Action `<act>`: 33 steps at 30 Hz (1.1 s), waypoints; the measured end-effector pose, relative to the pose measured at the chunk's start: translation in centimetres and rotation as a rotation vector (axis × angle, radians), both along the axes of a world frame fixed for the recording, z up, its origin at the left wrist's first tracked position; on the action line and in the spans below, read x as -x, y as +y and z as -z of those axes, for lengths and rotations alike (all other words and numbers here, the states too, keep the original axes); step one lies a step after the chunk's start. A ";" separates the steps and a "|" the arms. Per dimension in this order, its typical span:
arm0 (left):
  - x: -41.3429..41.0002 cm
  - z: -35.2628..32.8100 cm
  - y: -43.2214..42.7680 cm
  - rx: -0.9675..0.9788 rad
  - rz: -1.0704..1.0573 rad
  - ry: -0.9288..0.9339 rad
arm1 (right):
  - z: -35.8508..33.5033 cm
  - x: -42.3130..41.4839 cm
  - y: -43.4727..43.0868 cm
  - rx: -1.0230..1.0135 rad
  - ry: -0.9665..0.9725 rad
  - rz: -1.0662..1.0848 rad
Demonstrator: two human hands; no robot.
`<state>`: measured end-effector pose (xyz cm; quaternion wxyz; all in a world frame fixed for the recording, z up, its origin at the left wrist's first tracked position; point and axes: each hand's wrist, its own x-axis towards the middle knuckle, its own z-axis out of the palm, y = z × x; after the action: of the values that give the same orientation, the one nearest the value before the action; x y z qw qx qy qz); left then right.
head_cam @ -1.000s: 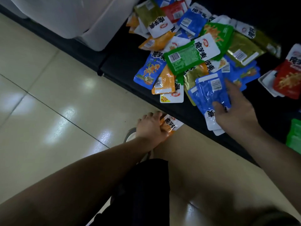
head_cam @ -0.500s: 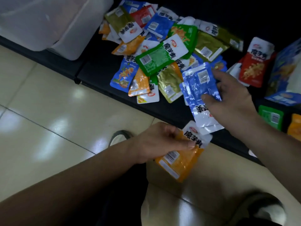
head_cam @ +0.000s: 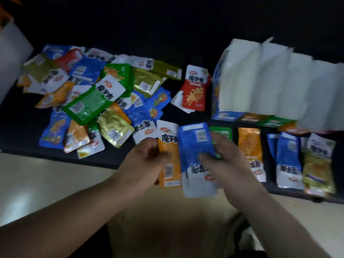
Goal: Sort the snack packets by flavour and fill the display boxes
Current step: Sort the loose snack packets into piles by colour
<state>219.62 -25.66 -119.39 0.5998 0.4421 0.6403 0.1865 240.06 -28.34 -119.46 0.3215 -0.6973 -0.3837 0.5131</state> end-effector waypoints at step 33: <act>-19.2 3.2 0.2 -0.181 0.260 0.122 | 1.2 -17.8 -6.5 -0.160 -0.236 0.588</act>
<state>238.86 -25.49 -122.57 0.5368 0.5839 0.5934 0.1370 257.89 -34.88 -120.70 0.4630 -0.8054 -0.2395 0.2821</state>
